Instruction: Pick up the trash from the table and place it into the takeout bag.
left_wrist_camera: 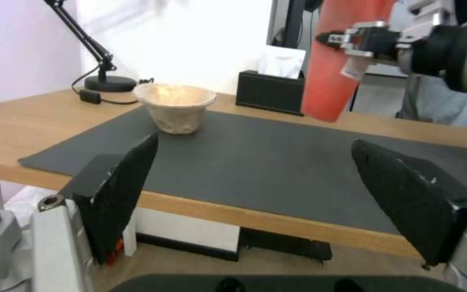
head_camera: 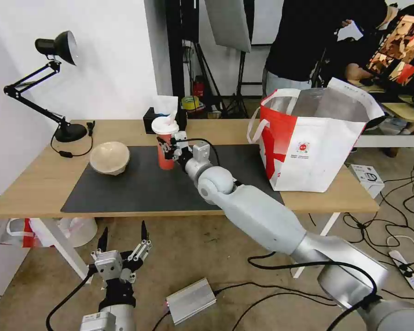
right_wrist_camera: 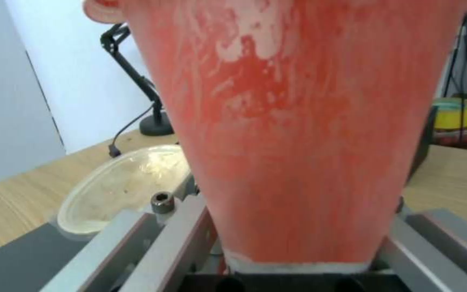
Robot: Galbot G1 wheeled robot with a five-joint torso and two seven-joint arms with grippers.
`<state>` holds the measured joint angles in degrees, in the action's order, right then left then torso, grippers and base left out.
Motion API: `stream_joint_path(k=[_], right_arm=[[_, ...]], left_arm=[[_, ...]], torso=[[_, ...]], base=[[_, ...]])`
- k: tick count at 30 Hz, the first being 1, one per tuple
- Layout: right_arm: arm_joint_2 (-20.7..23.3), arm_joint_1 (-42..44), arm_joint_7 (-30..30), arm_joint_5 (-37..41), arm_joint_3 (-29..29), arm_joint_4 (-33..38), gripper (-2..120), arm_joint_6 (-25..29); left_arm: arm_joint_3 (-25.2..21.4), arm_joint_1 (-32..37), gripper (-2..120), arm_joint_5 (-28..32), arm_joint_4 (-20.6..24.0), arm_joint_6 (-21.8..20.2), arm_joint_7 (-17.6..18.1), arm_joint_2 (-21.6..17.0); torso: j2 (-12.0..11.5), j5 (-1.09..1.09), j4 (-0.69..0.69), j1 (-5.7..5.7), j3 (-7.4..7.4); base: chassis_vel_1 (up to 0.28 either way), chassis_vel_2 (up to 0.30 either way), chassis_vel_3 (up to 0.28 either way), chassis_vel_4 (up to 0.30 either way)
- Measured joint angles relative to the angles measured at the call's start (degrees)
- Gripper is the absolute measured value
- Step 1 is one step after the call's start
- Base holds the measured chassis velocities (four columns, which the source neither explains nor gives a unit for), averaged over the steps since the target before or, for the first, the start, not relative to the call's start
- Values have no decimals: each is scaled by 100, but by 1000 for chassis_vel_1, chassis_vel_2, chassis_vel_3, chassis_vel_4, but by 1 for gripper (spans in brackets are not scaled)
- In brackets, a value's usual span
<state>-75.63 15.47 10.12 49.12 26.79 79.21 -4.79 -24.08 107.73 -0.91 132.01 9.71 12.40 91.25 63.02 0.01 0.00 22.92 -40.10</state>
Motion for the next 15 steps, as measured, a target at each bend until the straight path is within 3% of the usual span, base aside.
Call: stream_joint_path(k=[15], right_arm=[[761, 146, 134, 241, -222, 891, 14, -80]], left_arm=[[52, 29, 95, -80, 24, 1, -1, 1]], torso=[[0, 0, 0, 0, 0]], base=[[0, 0, 0, 0]])
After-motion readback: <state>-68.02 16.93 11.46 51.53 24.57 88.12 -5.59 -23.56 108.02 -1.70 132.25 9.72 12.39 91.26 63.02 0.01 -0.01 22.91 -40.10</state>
